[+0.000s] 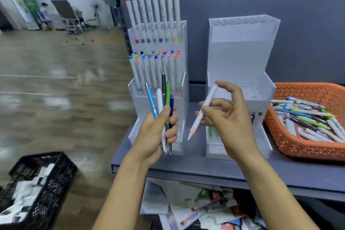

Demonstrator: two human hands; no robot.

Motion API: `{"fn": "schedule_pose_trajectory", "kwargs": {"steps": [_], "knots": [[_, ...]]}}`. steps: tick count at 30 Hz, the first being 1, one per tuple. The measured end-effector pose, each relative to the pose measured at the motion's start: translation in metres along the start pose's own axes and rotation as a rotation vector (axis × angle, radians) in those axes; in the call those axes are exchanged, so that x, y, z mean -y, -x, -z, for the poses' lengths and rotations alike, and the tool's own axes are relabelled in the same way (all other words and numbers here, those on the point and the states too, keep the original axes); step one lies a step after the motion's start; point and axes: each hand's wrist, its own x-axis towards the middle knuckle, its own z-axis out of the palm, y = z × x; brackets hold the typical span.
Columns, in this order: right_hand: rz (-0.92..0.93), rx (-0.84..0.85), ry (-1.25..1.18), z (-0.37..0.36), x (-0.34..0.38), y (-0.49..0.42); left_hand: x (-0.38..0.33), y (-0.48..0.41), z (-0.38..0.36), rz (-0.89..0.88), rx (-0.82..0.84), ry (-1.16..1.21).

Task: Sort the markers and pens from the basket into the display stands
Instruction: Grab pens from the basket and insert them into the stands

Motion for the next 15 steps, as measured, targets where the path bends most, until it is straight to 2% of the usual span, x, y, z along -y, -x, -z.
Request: {"fn": "schedule_pose_trajectory", "kwargs": {"steps": [4,10,15], "knots": [[0.202,-0.019,0.171,-0.044,-0.001,-0.017,-0.018,-0.002,0.039,-0.045,-0.053,-0.068],[0.522,-0.161,0.425,-0.092,0.002,-0.063,-0.036,-0.010,0.083,-0.017,-0.109,-0.020],[0.612,-0.175,0.502,-0.126,0.001,-0.094,-0.045,-0.015,0.105,-0.030,-0.137,0.050]]}}
